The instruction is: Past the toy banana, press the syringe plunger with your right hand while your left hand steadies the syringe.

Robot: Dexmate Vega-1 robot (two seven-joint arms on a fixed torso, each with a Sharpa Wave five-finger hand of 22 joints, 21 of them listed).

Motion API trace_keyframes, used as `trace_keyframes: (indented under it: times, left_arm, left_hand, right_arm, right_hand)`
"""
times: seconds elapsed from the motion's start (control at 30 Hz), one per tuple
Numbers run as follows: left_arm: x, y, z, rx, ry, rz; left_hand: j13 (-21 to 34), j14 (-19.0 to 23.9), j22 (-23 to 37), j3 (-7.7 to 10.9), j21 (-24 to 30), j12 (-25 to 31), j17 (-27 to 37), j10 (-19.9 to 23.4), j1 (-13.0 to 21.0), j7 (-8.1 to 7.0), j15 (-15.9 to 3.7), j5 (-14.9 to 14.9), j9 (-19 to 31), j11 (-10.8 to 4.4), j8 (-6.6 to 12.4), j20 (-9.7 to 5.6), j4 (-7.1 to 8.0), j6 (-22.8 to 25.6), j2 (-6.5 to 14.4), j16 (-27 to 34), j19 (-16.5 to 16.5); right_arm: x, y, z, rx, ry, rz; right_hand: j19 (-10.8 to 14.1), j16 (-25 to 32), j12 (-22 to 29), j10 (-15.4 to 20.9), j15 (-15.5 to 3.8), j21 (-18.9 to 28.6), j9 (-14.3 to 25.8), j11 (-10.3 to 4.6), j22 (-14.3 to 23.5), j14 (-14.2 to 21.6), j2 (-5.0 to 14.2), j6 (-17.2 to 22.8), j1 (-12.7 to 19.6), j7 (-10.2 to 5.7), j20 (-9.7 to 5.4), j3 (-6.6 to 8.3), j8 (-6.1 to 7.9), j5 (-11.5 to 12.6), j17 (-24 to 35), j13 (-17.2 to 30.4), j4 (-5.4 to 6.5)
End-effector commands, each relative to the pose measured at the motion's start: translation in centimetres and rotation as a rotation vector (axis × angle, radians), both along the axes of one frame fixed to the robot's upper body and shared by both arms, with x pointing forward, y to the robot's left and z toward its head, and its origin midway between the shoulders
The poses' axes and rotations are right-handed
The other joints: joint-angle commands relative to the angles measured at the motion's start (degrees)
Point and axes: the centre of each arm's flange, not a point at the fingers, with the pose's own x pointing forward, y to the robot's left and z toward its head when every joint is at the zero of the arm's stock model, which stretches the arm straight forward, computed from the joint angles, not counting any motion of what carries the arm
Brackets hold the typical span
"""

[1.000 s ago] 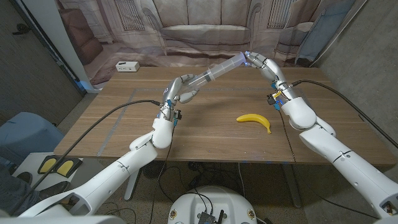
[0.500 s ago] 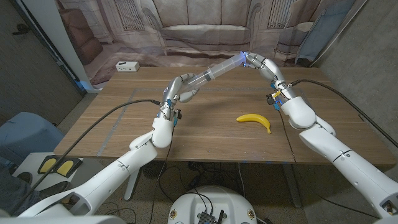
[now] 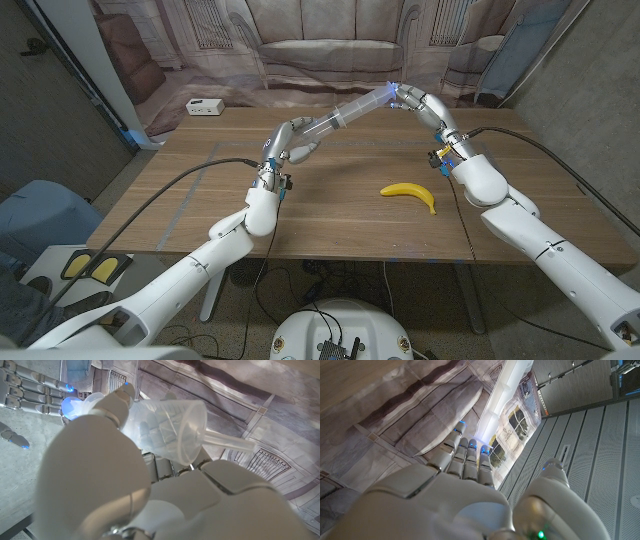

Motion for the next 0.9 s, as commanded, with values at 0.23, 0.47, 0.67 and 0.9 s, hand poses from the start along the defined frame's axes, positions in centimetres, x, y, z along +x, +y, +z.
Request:
trace_keyframes:
  times: [0.23, 0.47, 0.67, 0.9]
  left_arm:
    - [0.53, -0.21, 0.13, 0.008, 0.004, -0.014]
    - [0.47, -0.25, 0.31, 0.013, -0.002, -0.014]
    - [0.38, -0.20, 0.42, 0.013, -0.008, -0.015]
    - [0.40, -0.08, 0.54, 0.016, -0.009, -0.014]
  left_hand:
    - [0.2, 6.7, 0.1, 2.48, 0.9, 0.0, 0.2, 4.6, 9.1, -2.87, -7.92, 0.3, 0.3, -3.97, 0.26, -0.29, 2.43, 6.9, 9.7, 0.4, 0.0]
    - [0.3, 6.7, 0.0, 2.50, 1.1, -0.1, 0.2, 4.6, 9.1, -2.84, -7.88, 0.3, 0.3, -4.07, 0.19, -0.26, 2.45, 6.9, 9.7, 0.4, -0.2]
    - [0.3, 6.7, 0.0, 2.51, 1.2, -0.2, 0.2, 4.7, 9.0, -2.82, -7.87, 0.3, 0.3, -4.10, 0.14, -0.28, 2.46, 6.9, 9.7, 0.4, -0.2]
    - [0.4, 6.8, 0.0, 2.55, 1.5, -0.3, 0.2, 4.8, 9.0, -2.81, -7.80, 0.3, 0.4, -4.12, 0.10, -0.29, 2.44, 7.0, 9.7, 0.4, -0.3]
  right_arm:
    - [-0.41, -0.06, -0.12, 0.014, -0.012, 0.005]
    - [-0.63, 0.04, -0.19, -0.013, -0.003, -0.011]
    - [-0.73, 0.08, -0.20, -0.031, 0.011, -0.024]
    - [-0.72, 0.42, -0.11, -0.056, 0.018, -0.028]
  right_hand:
    - [2.0, 0.7, 0.6, 2.0, -0.01, 0.6, 0.3, 0.15, 0.3, 1.9, 0.70, 1.7, 0.3, 0.01, 0.00, 0.61, 0.66, 0.0, 0.2, 0.3, -0.01]
    - [2.4, 0.7, 0.6, 2.3, 0.08, 0.6, 0.3, 0.37, 0.3, 2.3, 0.82, 2.2, 0.1, 0.08, -0.01, 0.64, 0.70, 0.0, 0.3, 0.3, 0.09]
    - [2.4, 0.7, 0.6, 2.6, 0.12, 0.5, 0.3, 0.33, 0.3, 2.3, 0.84, 2.6, 0.1, 0.14, -0.02, 0.62, 0.76, -0.1, 0.3, 0.3, 0.15]
    - [1.7, 0.2, 0.6, 3.1, 0.36, 0.0, 0.3, 0.78, 0.3, 1.3, 1.33, 3.1, 0.0, 0.28, 0.15, 0.81, 0.74, 0.0, 0.4, 0.3, 0.35]
